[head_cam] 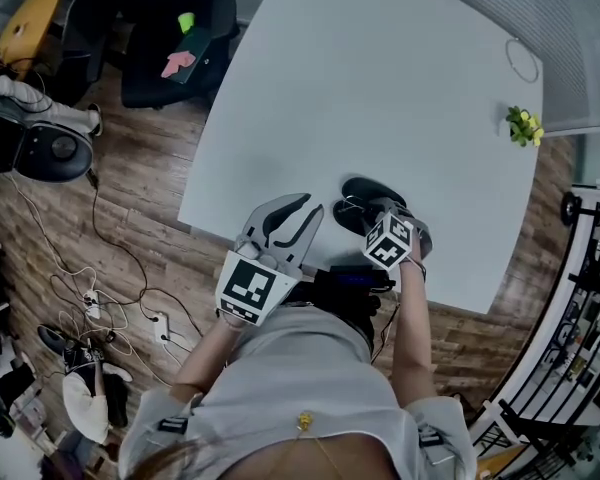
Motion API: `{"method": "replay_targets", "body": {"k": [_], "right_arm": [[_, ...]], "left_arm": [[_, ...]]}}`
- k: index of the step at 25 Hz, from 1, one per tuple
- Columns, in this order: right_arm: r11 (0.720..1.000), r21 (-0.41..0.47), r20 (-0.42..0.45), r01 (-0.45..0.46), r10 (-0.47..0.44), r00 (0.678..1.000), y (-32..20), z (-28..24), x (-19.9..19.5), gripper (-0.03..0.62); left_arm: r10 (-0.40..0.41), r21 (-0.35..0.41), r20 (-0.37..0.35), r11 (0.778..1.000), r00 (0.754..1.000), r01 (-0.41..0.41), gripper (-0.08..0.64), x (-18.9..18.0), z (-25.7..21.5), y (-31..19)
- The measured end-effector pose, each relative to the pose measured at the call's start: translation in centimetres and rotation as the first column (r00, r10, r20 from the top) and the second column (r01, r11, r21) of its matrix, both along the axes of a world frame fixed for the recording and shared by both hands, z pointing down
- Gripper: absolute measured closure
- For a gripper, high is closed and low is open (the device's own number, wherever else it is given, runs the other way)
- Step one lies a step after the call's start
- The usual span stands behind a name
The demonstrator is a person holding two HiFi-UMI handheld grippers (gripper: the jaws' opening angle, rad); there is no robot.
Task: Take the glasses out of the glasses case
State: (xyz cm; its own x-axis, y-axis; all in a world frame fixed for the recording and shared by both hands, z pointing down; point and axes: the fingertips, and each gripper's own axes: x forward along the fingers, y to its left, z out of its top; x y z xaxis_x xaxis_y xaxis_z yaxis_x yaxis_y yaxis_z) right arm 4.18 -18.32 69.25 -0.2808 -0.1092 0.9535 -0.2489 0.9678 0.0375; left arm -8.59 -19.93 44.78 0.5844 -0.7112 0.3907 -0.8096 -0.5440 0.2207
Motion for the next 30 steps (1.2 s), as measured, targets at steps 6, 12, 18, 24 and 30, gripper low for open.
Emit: {"method": "replay_targets", "body": {"k": [6, 12, 18, 24, 30], "right_arm": [[0.999, 0.036, -0.002, 0.030, -0.030, 1.000, -0.1, 0.0, 0.2, 0.499], [0.997, 0.066, -0.020, 0.036, -0.035, 0.999, 0.1, -0.3, 0.6, 0.500], [0.994, 0.106, -0.020, 0.023, -0.021, 1.000, -0.2, -1.5, 1.2, 0.500], [0.991, 0.134, -0.005, 0.001, 0.000, 1.000, -0.3, -3.3, 1.8, 0.500], [0.986, 0.158, -0.015, 0.045, -0.043, 0.999, -0.2, -5.0, 1.9, 0.500]], "left_arm": [[0.008, 0.003, 0.003, 1.000, 1.000, -0.008, 0.469, 0.1, 0.0, 0.1], [0.027, 0.003, 0.009, 1.000, 1.000, -0.027, 0.469, 0.4, 0.2, 0.6], [0.055, 0.010, 0.012, 0.998, 0.998, -0.056, 0.469, 1.2, -0.1, 1.1], [0.096, 0.011, 0.027, 0.995, 0.995, -0.097, 0.469, 2.1, -0.2, 1.7], [0.131, 0.008, 0.026, 0.991, 0.991, -0.131, 0.469, 2.7, -0.1, 2.1]]}}
